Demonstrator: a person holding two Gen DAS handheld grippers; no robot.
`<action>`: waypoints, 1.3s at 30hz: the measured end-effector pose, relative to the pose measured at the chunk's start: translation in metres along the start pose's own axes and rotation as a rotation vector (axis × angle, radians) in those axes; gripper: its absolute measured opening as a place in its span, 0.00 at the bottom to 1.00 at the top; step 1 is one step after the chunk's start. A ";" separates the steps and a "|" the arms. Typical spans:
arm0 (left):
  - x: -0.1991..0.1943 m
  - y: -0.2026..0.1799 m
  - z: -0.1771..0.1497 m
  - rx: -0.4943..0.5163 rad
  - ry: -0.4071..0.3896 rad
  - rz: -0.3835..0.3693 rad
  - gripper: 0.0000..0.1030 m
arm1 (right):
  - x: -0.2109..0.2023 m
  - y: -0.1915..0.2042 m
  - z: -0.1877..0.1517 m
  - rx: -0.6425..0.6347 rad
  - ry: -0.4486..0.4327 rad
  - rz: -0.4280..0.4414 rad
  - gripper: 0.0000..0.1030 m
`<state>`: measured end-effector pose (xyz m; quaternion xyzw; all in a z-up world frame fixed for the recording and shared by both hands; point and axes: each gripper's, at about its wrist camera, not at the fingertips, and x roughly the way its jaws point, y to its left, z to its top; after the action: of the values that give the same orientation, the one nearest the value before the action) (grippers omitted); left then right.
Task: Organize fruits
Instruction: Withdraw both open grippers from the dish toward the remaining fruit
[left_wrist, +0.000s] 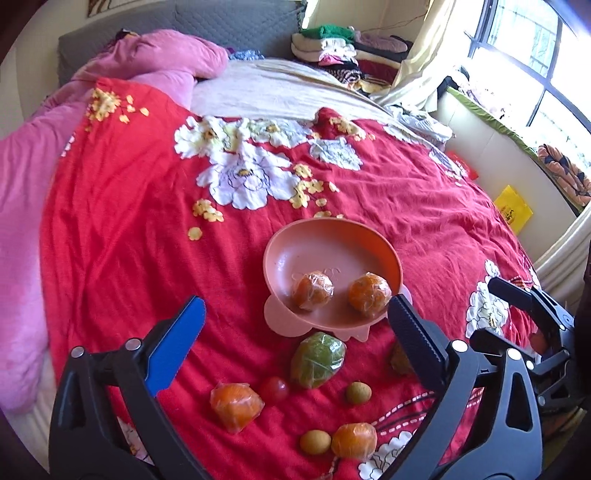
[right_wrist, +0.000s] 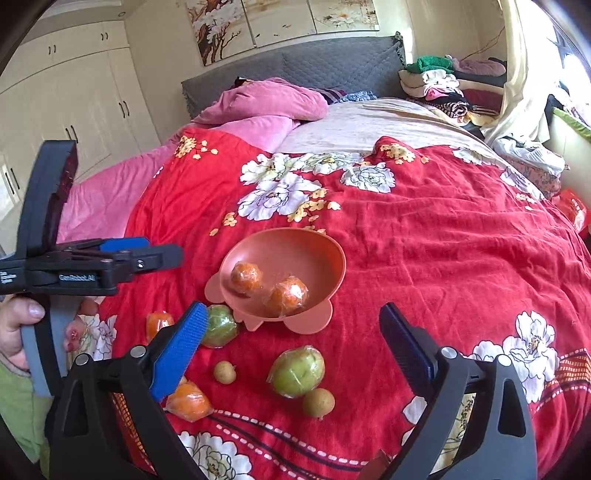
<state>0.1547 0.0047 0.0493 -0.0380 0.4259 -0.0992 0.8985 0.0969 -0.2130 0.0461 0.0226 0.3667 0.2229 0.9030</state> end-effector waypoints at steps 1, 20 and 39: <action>-0.003 0.000 0.000 0.001 -0.008 0.004 0.90 | -0.002 0.002 -0.001 -0.003 0.001 -0.003 0.92; -0.033 0.010 -0.029 -0.024 -0.019 0.032 0.90 | -0.022 0.030 -0.016 -0.036 -0.002 0.026 0.95; -0.049 0.023 -0.065 -0.031 0.003 0.071 0.90 | -0.026 0.062 -0.039 -0.090 0.041 0.055 0.95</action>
<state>0.0779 0.0386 0.0413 -0.0367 0.4299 -0.0609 0.9001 0.0298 -0.1733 0.0472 -0.0127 0.3738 0.2642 0.8890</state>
